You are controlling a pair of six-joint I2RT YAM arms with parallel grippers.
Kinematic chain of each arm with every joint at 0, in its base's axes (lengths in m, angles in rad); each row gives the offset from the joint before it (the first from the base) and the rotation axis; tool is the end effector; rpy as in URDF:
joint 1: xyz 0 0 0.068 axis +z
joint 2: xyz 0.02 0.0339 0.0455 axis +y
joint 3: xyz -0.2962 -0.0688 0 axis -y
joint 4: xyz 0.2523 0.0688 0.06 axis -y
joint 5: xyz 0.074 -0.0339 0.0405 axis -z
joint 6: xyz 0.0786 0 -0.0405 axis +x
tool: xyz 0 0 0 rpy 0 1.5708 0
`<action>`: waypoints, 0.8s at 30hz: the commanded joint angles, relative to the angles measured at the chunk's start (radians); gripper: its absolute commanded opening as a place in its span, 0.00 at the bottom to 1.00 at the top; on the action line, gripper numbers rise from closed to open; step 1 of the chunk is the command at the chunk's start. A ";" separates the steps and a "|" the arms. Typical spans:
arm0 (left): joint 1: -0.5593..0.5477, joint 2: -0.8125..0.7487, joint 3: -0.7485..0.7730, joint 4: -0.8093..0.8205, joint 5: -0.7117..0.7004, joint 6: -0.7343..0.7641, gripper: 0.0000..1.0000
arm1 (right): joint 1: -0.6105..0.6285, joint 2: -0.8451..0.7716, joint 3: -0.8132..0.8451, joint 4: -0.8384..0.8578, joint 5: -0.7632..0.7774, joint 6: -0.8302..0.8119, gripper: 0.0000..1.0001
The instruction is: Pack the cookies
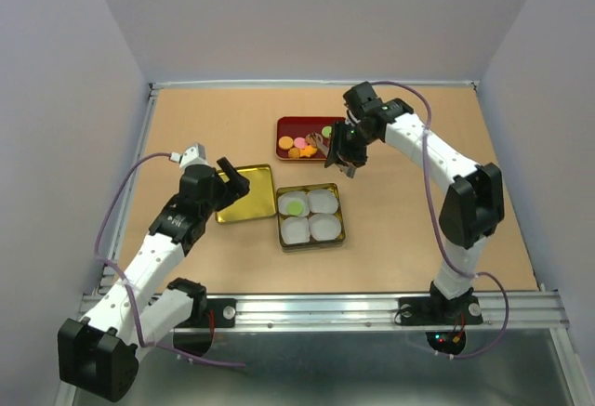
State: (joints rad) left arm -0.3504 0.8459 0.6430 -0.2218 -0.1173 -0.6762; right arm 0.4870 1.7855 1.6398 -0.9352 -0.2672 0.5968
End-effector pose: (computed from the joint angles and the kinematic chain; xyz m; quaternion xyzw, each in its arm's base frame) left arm 0.2111 -0.0674 0.2805 -0.1674 0.8225 -0.2229 0.4957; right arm 0.3543 0.2111 0.2934 0.0205 0.9618 0.2347 0.1393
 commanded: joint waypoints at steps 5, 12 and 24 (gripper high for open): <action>0.004 0.030 -0.156 0.243 0.113 -0.066 0.86 | 0.013 0.204 0.251 -0.005 0.126 -0.061 0.52; -0.002 0.021 -0.250 0.320 0.136 -0.089 0.86 | 0.010 0.308 0.337 -0.005 0.092 -0.066 0.52; -0.002 0.065 -0.255 0.375 0.143 -0.095 0.86 | 0.013 0.292 0.264 0.015 0.029 -0.028 0.50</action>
State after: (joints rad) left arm -0.3515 0.8978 0.3927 0.0906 0.0109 -0.7670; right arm 0.4923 2.1101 1.9209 -0.9352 -0.2142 0.5560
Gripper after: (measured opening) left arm 0.858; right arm 0.512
